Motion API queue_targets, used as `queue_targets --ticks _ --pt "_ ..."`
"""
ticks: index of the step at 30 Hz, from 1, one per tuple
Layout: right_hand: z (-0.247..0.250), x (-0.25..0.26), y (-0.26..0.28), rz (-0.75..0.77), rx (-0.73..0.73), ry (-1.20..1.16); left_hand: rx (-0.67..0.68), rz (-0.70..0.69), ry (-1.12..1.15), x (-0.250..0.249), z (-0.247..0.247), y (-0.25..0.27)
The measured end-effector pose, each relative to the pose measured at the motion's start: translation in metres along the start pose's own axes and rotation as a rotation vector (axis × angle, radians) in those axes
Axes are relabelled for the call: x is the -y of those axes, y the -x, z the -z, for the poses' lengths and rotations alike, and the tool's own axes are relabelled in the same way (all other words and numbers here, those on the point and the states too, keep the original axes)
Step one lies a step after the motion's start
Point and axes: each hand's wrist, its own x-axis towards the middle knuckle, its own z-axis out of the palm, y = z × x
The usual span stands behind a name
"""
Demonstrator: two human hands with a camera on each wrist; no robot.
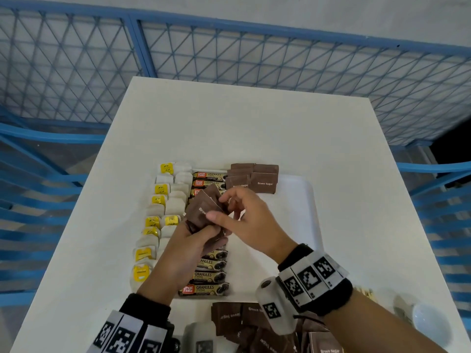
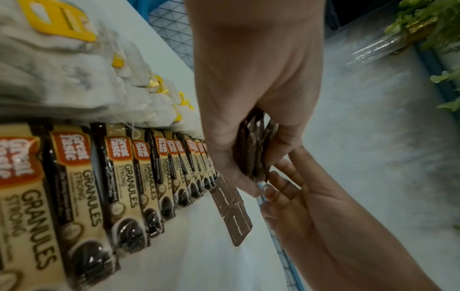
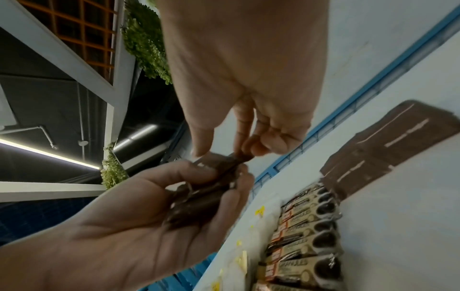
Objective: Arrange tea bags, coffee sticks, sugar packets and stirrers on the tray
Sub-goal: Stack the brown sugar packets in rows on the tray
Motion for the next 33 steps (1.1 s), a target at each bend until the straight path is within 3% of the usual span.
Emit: queue_targets --ticks 6,13,19,24,33 --pt "-0.005 -0.005 -0.001 -0.038 0.053 0.027 0.051 -0.054 -0.073 -0.001 0.003 0.005" --pt "0.003 -0.008 0.0 -0.08 0.106 -0.107 0.023 0.011 0.155 -0.001 0.009 0.005" --pt "0.007 -0.011 0.003 -0.15 0.107 -0.318 -0.069 -0.056 0.043 0.005 0.009 0.003" --pt "0.001 -0.016 0.009 -0.284 0.137 -0.371 -0.129 -0.081 0.112 0.004 0.01 0.0" --pt "0.01 -0.021 0.001 -0.289 0.184 -0.527 -0.179 -0.102 0.254 0.0 0.009 0.0"
